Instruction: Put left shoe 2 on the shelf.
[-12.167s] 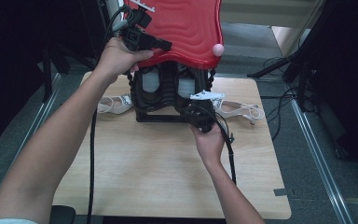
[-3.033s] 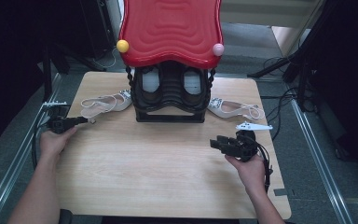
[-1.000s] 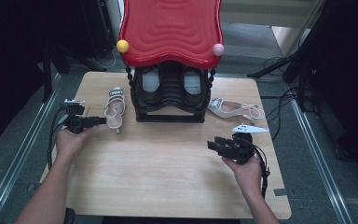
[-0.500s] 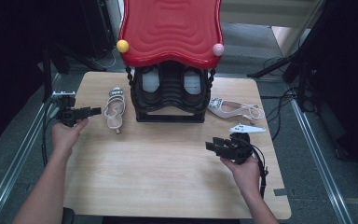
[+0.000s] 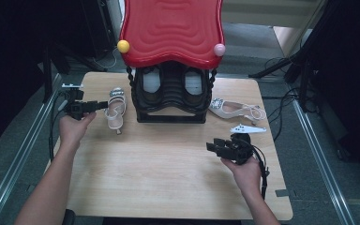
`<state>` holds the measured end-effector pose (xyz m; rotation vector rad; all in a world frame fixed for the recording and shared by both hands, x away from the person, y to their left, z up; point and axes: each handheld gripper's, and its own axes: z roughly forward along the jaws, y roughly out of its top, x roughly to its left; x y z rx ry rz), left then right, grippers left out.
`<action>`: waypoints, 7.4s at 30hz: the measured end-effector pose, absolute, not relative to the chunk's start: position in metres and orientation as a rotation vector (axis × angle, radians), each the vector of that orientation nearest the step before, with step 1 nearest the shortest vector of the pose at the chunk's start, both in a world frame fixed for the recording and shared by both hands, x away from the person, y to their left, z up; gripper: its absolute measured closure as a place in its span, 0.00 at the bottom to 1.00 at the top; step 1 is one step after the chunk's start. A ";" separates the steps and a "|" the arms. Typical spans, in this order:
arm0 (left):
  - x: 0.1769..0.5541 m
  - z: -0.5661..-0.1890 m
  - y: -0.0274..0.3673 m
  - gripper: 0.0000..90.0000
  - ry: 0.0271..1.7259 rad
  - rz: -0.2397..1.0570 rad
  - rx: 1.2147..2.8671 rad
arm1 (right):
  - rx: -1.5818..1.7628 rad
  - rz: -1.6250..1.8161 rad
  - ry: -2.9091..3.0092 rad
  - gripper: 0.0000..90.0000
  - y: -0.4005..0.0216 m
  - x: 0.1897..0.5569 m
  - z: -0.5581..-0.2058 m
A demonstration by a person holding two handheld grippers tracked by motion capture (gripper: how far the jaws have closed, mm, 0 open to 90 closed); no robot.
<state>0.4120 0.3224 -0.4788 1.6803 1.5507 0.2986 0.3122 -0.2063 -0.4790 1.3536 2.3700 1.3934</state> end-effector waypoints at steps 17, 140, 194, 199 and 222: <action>0.415 -0.506 0.303 0.48 1.638 0.372 1.698 | 1.347 1.368 2.369 0.62 -0.206 0.312 -0.481; 0.423 -0.157 0.266 0.92 1.289 0.405 1.326 | 1.326 1.355 2.391 0.61 -0.208 0.310 -0.481; 0.424 -0.181 0.214 0.56 1.209 0.369 1.537 | 1.327 1.340 2.379 0.61 -0.209 0.309 -0.478; 0.423 -0.186 0.227 0.57 1.232 0.382 1.566 | 1.333 1.336 2.379 0.61 -0.210 0.310 -0.478; 0.410 -0.296 0.289 0.57 1.277 0.363 1.596 | 1.316 1.380 2.324 0.62 -0.211 0.308 -0.473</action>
